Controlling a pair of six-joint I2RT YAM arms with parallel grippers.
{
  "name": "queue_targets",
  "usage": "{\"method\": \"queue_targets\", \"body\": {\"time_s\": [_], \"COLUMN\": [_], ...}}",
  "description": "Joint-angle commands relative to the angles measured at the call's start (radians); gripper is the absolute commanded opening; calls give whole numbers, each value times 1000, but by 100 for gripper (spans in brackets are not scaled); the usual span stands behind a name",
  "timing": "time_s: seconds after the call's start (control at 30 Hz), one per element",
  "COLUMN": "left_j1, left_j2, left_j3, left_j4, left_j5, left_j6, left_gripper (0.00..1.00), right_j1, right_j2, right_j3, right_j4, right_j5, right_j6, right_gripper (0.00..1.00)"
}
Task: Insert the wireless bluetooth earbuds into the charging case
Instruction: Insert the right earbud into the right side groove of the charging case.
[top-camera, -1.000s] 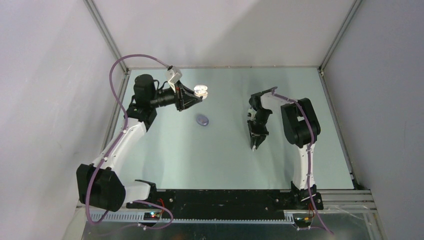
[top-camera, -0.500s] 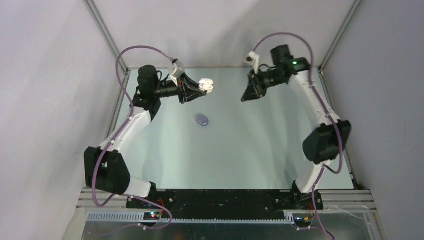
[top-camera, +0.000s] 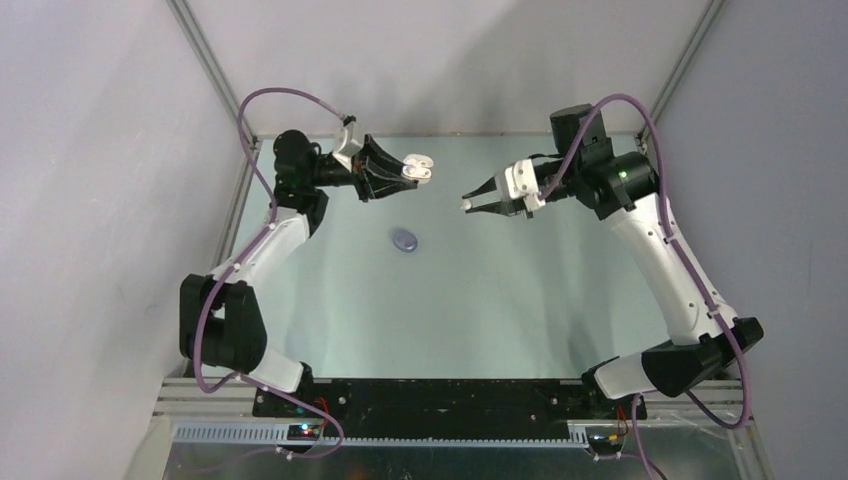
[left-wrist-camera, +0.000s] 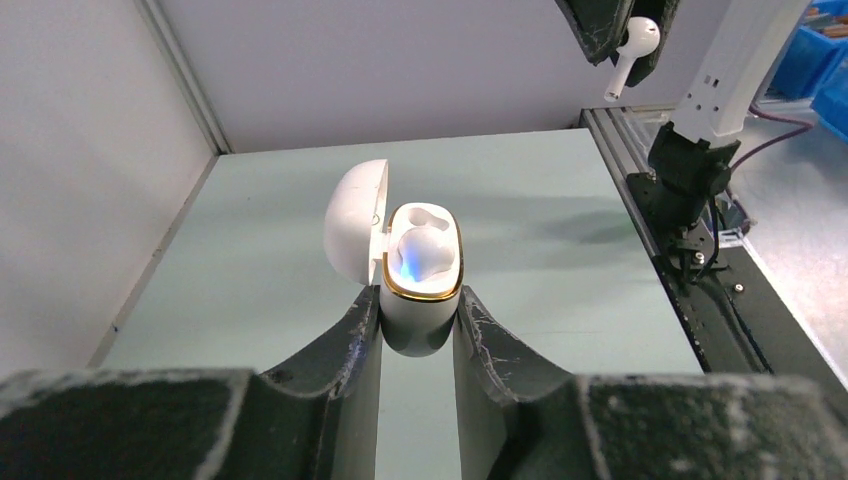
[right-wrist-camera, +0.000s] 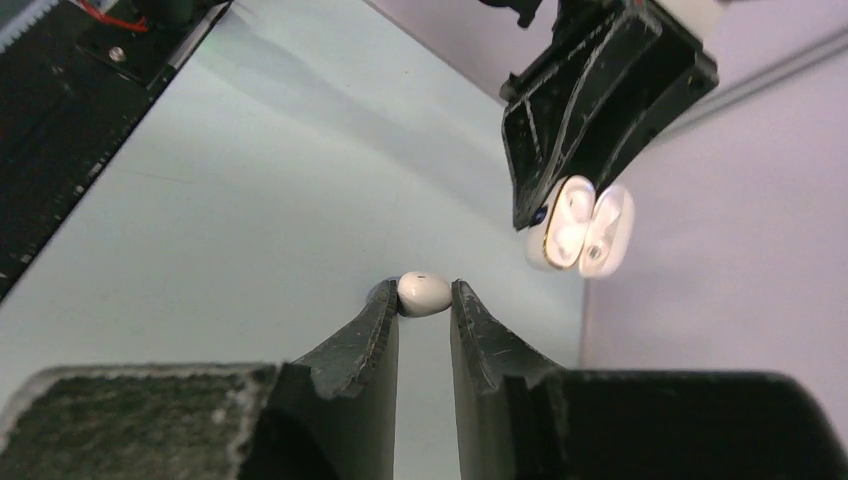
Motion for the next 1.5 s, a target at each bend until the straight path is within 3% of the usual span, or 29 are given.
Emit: {"method": "queue_targets", "body": {"time_s": [0.0, 0.2, 0.23, 0.27, 0.3, 0.33, 0.37, 0.6, 0.87, 1.2, 1.47], "left_j1": [-9, -9, -14, -21, -52, -63, -67, -50, -48, -47, -47], "left_j2": [-45, -88, -112, -127, -147, -138, -131, -100, -38, 141, 156], "left_j3": [-40, -118, -122, -87, -51, 36, 71, 178, 301, 581, 596], "left_j4": [107, 49, -19, -269, -462, -769, -858, -1213, -1541, -2214, -2230], "left_j5": [52, -13, -89, -141, -240, -268, -260, -98, -78, -67, -71], "left_j6": [-7, 86, 199, 474, 629, 884, 942, 1195, 1434, 1933, 1911], "left_gripper": [0, 0, 0, 0, 0, 0, 0, 0, 0, 0, 0], "right_j1": [43, 103, 114, 117, 118, 119, 119, 124, 153, 182, 198], "right_j2": [-22, 5, 11, 16, 25, 30, 35, 38, 37, 97, 158], "right_j3": [-30, -21, -21, -18, -15, -5, 0, 23, -26, 0, 52], "right_j4": [87, 106, 132, 148, 169, 171, 169, 92, 116, -15, -88], "right_j5": [17, 20, 27, 30, 29, 27, 27, 59, 127, 111, 102], "right_j6": [-226, -214, -160, -130, -83, -74, -72, -173, -287, -522, -603], "right_gripper": [4, 5, 5, 5, 5, 5, 5, 5, 5, 5, 5]}}
